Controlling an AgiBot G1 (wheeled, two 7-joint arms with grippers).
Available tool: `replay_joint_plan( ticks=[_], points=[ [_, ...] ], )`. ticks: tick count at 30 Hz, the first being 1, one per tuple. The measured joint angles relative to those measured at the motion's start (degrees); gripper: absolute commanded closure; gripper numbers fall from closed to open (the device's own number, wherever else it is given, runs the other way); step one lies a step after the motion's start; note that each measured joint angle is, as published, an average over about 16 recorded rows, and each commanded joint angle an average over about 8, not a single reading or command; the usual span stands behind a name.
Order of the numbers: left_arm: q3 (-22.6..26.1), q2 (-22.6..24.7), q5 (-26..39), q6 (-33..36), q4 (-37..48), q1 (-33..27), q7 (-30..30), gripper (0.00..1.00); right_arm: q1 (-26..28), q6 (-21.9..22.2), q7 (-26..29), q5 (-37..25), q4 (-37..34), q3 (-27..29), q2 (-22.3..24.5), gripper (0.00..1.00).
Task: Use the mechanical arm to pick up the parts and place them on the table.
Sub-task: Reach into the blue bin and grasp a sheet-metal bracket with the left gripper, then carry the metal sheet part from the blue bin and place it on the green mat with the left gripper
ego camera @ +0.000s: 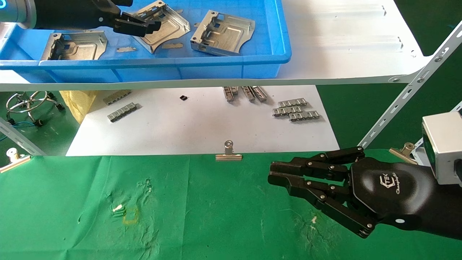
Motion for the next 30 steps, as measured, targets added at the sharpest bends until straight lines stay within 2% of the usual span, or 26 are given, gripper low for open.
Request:
replay_joint_plan(
  ticks=[18,30],
  points=[
    [0.12,1.08,0.26,-5.18,2.98,-0.02,1.05,1.00,0.00,0.00,0.00,0.00,0.00,0.00,0.00,0.00],
    [-0.83,0.17,-1.12,-3.81,2.82,-0.24,1.60,1.00,0.00,0.00,0.00,0.00,0.00,0.00,0.00,0.00]
  ],
)
